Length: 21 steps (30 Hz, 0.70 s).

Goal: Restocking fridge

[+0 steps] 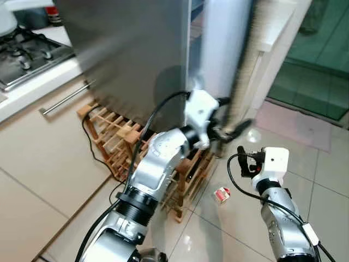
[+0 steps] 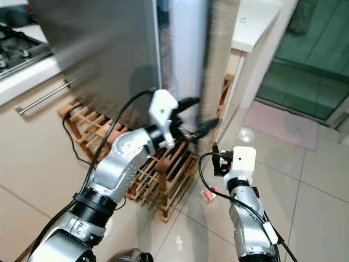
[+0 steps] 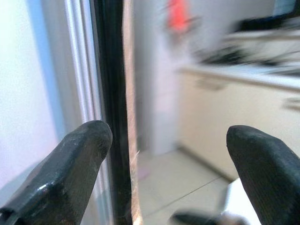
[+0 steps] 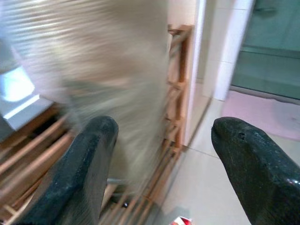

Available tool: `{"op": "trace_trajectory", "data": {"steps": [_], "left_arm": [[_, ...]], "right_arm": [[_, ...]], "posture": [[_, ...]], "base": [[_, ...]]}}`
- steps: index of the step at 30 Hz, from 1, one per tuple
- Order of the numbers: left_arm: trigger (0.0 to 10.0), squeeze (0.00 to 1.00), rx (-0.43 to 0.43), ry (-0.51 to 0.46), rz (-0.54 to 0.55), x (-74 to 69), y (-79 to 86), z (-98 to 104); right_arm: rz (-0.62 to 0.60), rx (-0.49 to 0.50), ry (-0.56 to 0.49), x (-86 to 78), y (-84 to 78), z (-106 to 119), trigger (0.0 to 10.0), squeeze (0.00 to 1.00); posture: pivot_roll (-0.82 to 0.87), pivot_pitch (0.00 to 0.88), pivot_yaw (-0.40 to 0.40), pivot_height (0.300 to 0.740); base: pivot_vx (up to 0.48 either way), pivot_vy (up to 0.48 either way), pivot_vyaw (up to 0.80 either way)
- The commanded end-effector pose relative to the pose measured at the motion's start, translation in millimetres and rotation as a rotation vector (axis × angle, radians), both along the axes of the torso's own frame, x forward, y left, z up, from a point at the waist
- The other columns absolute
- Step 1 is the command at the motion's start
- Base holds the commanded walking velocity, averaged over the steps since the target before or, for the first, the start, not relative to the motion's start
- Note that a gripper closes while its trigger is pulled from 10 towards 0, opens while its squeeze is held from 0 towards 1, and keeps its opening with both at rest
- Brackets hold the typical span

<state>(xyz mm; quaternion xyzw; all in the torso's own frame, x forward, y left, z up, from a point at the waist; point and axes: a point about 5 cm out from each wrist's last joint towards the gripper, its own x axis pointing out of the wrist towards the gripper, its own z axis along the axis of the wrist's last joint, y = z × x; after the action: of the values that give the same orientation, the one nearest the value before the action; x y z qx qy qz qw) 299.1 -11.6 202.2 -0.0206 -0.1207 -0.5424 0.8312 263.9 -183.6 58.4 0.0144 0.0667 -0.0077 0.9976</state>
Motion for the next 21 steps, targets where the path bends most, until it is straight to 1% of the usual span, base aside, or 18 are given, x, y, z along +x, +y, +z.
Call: {"op": "trace_trajectory", "data": {"steps": [1,2,3,4,6,8,9,10,11,12,13,14,15,16,17,18,20,21], "left_arm": [[10.0,0.00,-0.009,0.011,-0.057,-3.5,2.9,4],[10.0,0.00,-0.018,0.045,-0.077,-3.5,8.4,3],[10.0,0.00,-0.018,0.045,-0.077,-3.5,8.4,3],[10.0,0.00,0.000,0.058,-0.056,-0.1,15.7,-1],[10.0,0.00,0.009,0.077,-0.024,3.8,24.2,-6],[10.0,0.00,-0.015,0.127,0.053,9.4,35.1,-10],[10.0,0.00,-0.014,0.133,0.095,11.4,40.6,-12],[10.0,0.00,0.000,0.129,0.162,14.2,46.4,-16],[10.0,0.00,0.020,0.142,0.286,19.3,57.1,-26],[10.0,0.00,0.028,0.170,0.360,22.2,64.1,-33],[10.0,0.00,0.034,0.193,0.402,23.6,68.7,-38],[10.0,0.00,0.036,0.204,0.479,25.5,76.7,-44],[10.0,0.00,0.038,0.208,0.526,26.4,81.5,-47],[10.0,0.00,0.023,0.235,0.605,27.5,90.8,-52],[10.0,0.00,0.012,0.255,0.658,27.8,97.2,-56],[10.0,0.00,0.012,0.255,0.658,27.8,97.2,-56],[10.0,0.00,0.008,0.275,0.773,24.6,113.2,-65],[10.0,0.00,0.012,0.272,0.828,22.3,120.7,-69]], "right_arm": [[0.001,-0.006,0.032,-4.1,-3.0,-6,10.0,0.00],[0.007,-0.003,0.039,-4.8,-1.6,-7,10.0,0.00],[0.007,-0.003,0.039,-4.8,-1.6,-7,10.0,0.00],[0.015,-0.003,0.043,-5.1,0.0,-8,10.0,0.00],[0.024,-0.003,0.046,-5.2,1.4,-8,10.0,0.00],[0.032,-0.005,0.049,-5.5,2.2,-9,10.0,0.00],[0.033,-0.007,0.050,-5.7,2.2,-9,10.0,0.00],[0.031,-0.008,0.051,-5.3,1.5,-9,10.0,0.00],[0.021,-0.010,0.052,-4.4,-0.5,-9,10.0,0.00],[0.011,-0.013,0.048,-3.6,-1.9,-8,10.0,0.00],[0.004,-0.015,0.046,-3.2,-2.8,-7,10.0,0.00],[-0.008,-0.021,0.043,-2.5,-4.7,-6,10.0,0.00],[-0.016,-0.025,0.041,-2.0,-6.0,-5,10.0,0.00],[-0.029,-0.024,0.036,-1.0,-8.2,-4,10.0,0.00],[-0.038,-0.023,0.032,-0.4,-9.7,-3,10.0,0.00],[-0.038,-0.023,0.032,-0.4,-9.7,-3,10.0,0.00],[-0.037,-0.029,0.016,1.0,-10.8,0,10.0,0.00],[-0.032,-0.034,-0.001,1.9,-10.4,3,10.0,0.00]], "posture": [[0.00,0.009,0.050,0.740],[0.00,0.010,0.050,0.740],[0.00,0.010,0.050,0.740],[0.00,0.011,0.049,0.740],[0.00,0.012,0.049,0.740],[0.00,0.011,0.050,0.740],[0.00,0.010,0.049,0.740],[0.00,0.009,0.048,0.740],[0.01,0.008,0.047,0.740],[0.01,0.007,0.046,0.740],[0.01,0.007,0.046,0.740],[0.01,0.006,0.045,0.740],[0.01,0.005,0.045,0.740],[0.01,0.003,0.045,0.740],[0.01,0.002,0.045,0.740],[0.01,0.002,0.045,0.740],[0.02,0.000,0.039,0.740],[0.02,0.000,0.037,0.740]], "base": [[0.000,0.000,0.00],[0.000,0.000,0.00],[0.000,0.000,0.00],[0.000,0.000,0.00],[0.000,0.000,0.00],[0.000,0.000,0.00],[0.000,0.000,0.00],[0.000,0.000,0.00],[0.000,0.000,0.00],[0.000,0.000,0.00],[0.000,0.000,0.00],[0.000,0.000,0.00],[0.000,0.000,0.00],[0.000,0.000,0.00],[0.000,0.000,0.00],[0.000,0.000,0.00],[0.000,0.000,0.00],[0.000,0.000,0.61]]}}
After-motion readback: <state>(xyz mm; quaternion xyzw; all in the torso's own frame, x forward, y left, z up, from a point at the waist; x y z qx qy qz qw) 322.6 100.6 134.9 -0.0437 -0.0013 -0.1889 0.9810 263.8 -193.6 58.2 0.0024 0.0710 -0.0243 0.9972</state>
